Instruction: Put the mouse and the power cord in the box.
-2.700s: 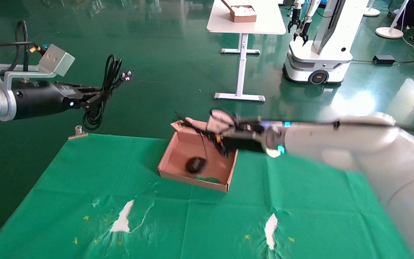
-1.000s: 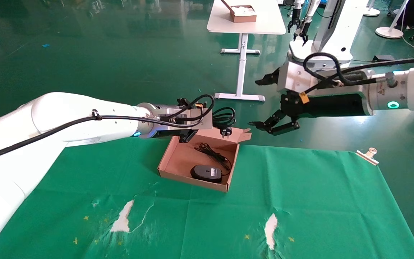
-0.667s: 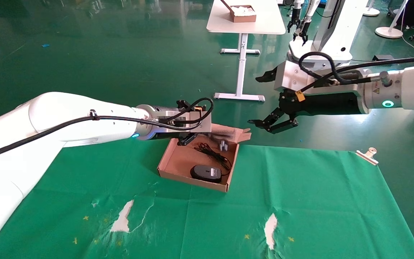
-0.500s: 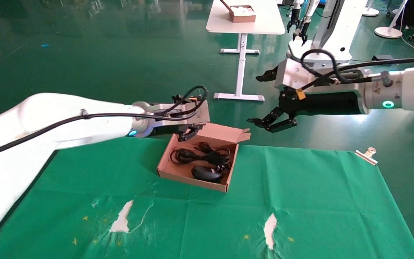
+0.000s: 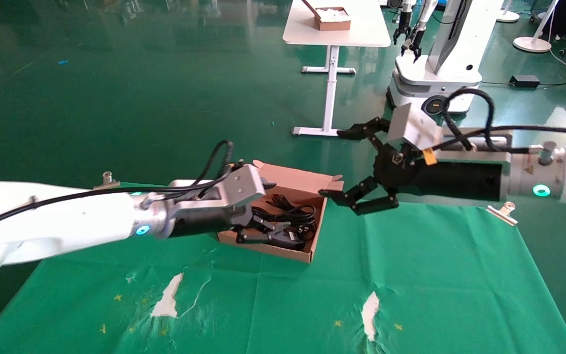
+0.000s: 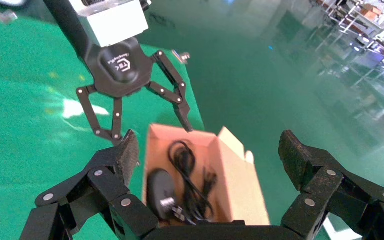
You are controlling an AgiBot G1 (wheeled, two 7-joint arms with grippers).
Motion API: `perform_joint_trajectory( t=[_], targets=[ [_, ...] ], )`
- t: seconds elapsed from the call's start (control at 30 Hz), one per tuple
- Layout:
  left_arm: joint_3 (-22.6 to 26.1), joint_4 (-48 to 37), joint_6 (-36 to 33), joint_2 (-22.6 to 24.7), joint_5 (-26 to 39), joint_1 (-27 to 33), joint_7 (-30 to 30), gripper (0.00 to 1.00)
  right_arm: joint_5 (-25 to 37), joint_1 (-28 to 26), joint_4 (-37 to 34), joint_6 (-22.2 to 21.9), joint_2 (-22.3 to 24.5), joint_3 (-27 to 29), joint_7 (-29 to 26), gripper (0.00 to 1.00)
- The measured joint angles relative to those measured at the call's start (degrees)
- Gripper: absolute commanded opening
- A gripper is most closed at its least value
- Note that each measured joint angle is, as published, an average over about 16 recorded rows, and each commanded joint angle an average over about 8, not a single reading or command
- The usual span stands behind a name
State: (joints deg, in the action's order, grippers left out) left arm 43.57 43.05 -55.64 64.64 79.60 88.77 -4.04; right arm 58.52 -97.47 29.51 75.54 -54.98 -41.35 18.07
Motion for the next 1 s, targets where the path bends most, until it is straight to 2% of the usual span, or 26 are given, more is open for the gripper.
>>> perform_joint_trajectory(
  t=[1.0],
  targets=[
    [-20.42, 22.62, -22.27, -21.95, -27.97, -20.16, 10.96, 1.00, -11.85, 25.54, 31.35, 7.22, 14.20, 18.02, -20.50, 1.00]
  ],
)
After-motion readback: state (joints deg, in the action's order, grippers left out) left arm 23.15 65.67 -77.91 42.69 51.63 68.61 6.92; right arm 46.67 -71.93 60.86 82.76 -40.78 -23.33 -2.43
